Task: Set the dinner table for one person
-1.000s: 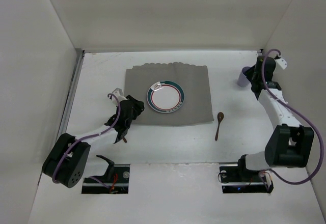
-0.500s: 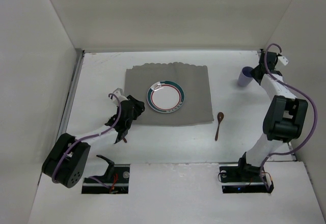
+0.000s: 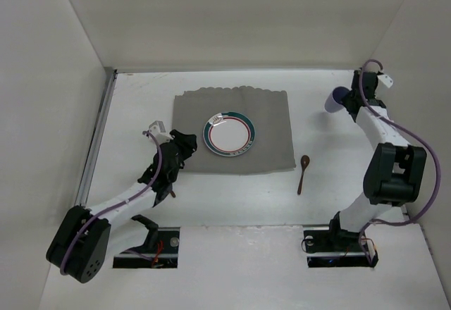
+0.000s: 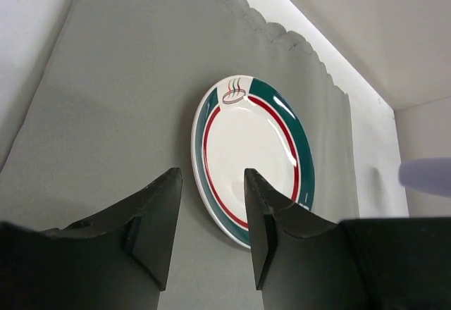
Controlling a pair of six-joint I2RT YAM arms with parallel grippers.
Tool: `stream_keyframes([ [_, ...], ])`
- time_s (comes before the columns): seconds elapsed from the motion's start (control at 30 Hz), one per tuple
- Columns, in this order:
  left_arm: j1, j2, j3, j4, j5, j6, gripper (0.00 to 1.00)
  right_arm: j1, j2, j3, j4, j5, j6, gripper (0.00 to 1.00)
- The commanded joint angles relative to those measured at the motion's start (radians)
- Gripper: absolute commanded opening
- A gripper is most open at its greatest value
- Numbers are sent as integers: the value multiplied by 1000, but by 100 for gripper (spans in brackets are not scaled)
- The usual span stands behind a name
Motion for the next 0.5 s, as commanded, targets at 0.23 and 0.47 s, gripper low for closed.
stream_keyframes([
  [0.23,-42,66,7,68,-59,40,39,299,12,173,36,-97,-107,8],
  [0.47,-45,71,7,68,-68,43,39,398,156,337,-54,-105,-156,8],
])
